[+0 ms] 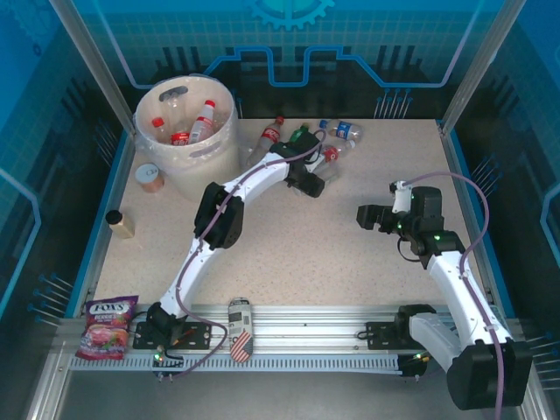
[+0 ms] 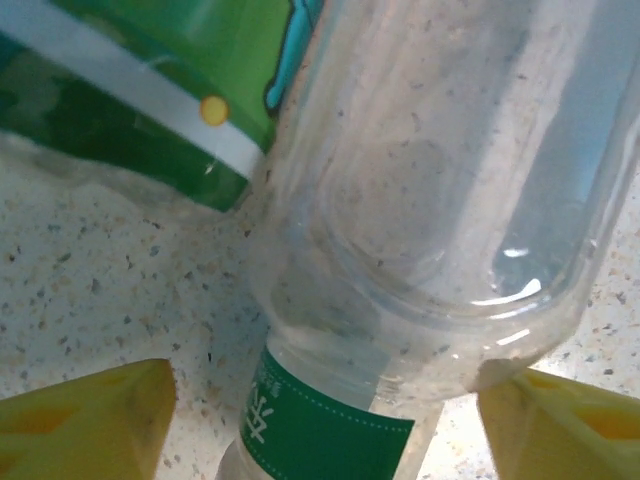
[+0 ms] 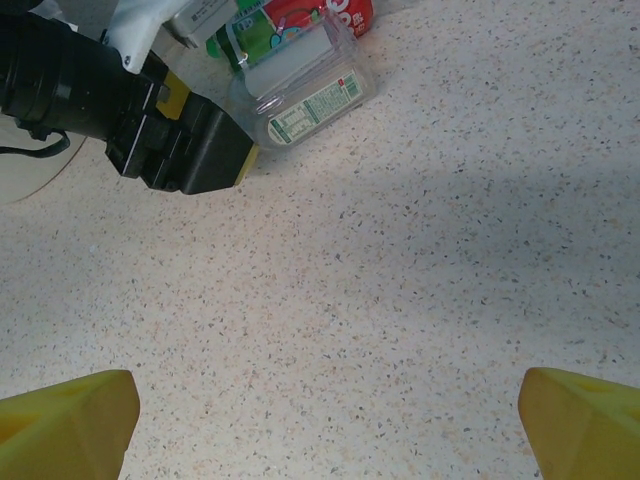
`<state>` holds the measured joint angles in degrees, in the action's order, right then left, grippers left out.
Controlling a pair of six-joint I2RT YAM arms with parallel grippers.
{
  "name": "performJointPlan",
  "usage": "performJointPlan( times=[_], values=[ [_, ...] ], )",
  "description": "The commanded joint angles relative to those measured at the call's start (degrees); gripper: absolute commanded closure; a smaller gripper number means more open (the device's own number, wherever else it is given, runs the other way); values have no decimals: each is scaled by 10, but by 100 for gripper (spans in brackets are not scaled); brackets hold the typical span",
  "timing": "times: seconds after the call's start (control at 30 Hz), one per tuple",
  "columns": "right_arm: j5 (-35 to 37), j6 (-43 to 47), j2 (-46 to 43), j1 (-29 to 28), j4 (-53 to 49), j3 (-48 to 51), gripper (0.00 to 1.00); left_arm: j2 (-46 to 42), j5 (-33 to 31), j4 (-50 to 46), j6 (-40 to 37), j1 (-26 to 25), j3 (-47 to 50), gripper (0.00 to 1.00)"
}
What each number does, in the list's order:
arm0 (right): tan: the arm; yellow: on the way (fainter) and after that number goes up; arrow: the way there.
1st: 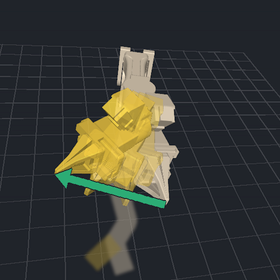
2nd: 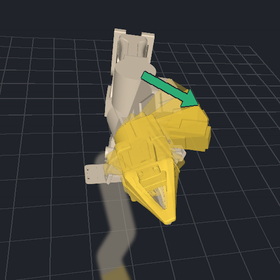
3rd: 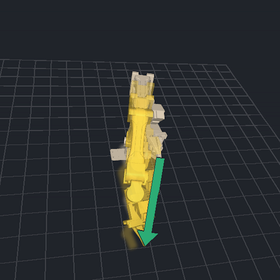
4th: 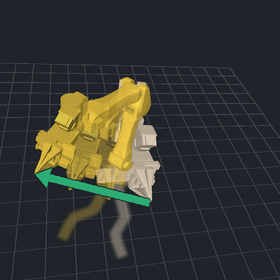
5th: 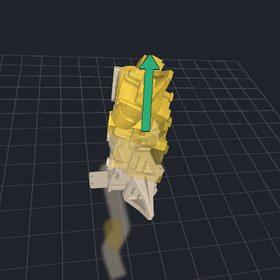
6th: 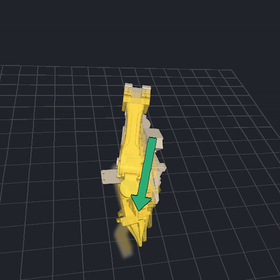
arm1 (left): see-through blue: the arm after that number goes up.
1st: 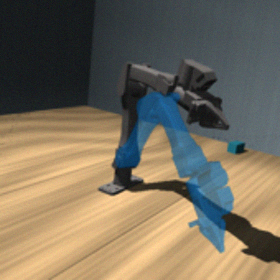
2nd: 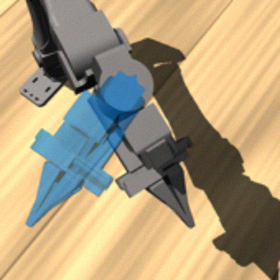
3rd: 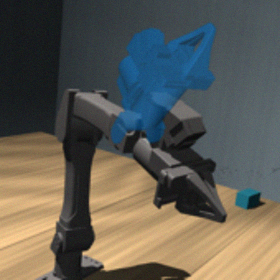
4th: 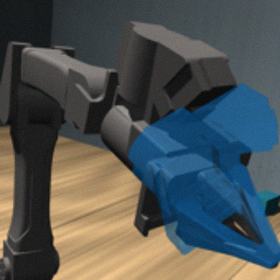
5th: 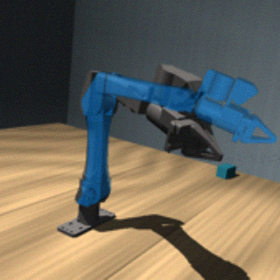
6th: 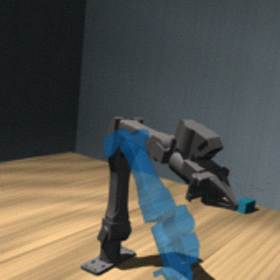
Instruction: Put the plastic bottles in the bin
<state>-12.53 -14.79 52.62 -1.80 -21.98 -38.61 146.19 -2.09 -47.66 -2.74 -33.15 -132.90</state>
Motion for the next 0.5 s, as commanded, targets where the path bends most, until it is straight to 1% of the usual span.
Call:
performJointPlan(
  times=[0.0,0.07,0.13,0.23,0.47],
  values=[
    [-11,10,-12,10,-2,8,2,14,6,-7,0,4,-17,27],
    [-12,12,-12,10,-2,8,2,14,5,-13,-1,3,-17,30],
    [-13,11,-11,10,-1,7,2,12,7,-18,0,2,-17,36],
    [-14,11,-10,10,2,7,2,7,8,-21,-3,1,-16,43],
    [-14,11,-8,10,3,8,2,-22,13,-36,-7,-9,-17,51]
  ],
)
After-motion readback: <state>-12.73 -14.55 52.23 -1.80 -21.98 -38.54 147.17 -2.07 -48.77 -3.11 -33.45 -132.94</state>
